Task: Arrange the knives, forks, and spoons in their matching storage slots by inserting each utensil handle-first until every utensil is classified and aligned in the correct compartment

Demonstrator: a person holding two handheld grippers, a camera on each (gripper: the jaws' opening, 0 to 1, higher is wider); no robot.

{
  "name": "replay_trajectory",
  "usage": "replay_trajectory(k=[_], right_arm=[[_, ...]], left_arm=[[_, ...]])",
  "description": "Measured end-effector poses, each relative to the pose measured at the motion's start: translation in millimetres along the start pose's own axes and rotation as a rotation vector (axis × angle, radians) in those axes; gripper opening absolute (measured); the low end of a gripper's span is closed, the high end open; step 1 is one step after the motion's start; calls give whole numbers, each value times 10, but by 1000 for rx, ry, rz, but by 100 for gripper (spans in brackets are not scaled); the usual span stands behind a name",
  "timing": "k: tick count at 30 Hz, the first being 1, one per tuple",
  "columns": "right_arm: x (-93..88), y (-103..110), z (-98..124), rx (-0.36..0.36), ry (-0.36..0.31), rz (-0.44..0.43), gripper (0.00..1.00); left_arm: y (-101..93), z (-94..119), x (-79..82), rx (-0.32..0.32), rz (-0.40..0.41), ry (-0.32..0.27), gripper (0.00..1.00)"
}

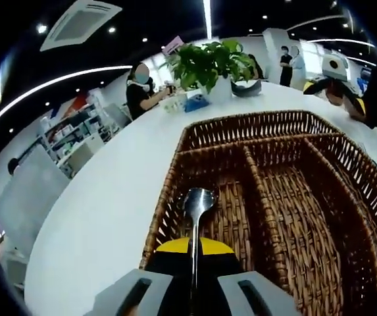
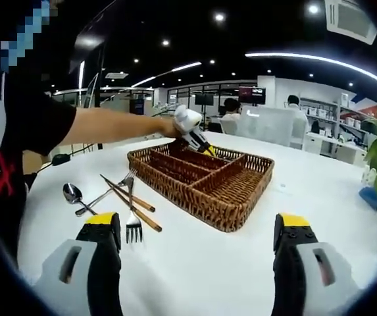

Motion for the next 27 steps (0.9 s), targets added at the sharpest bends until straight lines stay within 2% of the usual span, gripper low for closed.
replay_trajectory(k=[7, 9, 10, 12, 17, 18, 19, 20, 21, 23, 25, 27], right_arm=[[-2, 23, -10, 5, 1, 6, 99], [-10, 17, -7, -1, 9, 9, 99], [-11, 13, -4, -5, 9, 12, 99], [5, 11, 9, -5, 1, 6, 99], [25, 27, 11, -1, -10, 6, 99], [20, 33, 7, 2, -8, 6, 99], [17, 33, 4, 2, -6, 5, 99], [10, 32, 0, 2, -3, 4, 99], [7, 32, -2, 2, -3, 3, 99], [7, 30, -3, 1, -4, 2, 99], [11, 29, 2, -1, -7, 1, 99], [23, 26, 8, -4, -13, 1, 99]], left_arm=[[-11, -6, -4, 5, 7, -13, 2], [-4, -9, 9, 20, -21, -6, 2], [-10, -10, 17, 31, -60, 10, 3], [-38, -16, 43, 49, -56, 18, 3], [-48, 66, 57, 79, -74, -21, 4], [-56, 79, 110, 76, -45, -80, 6], [-47, 100, 136, 76, -37, -105, 9], [-35, 124, 121, 85, -46, -89, 8], [22, 148, 119, 123, -76, -76, 5], [-2, 171, 130, 101, -33, -98, 6], [3, 205, 148, 102, -23, -113, 10], [19, 262, 223, 109, 16, -177, 16]])
Point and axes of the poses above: the point that each gripper's makers call its tool centre point, and the gripper's own axes: z roughly backward along the fingers, y roughly to its left, x roughly out of its top, the point moved 6 cm from there along z, roughly backward along the fingers, and after that the axes turned 3 degrees about -y, right-handed, at the moved point
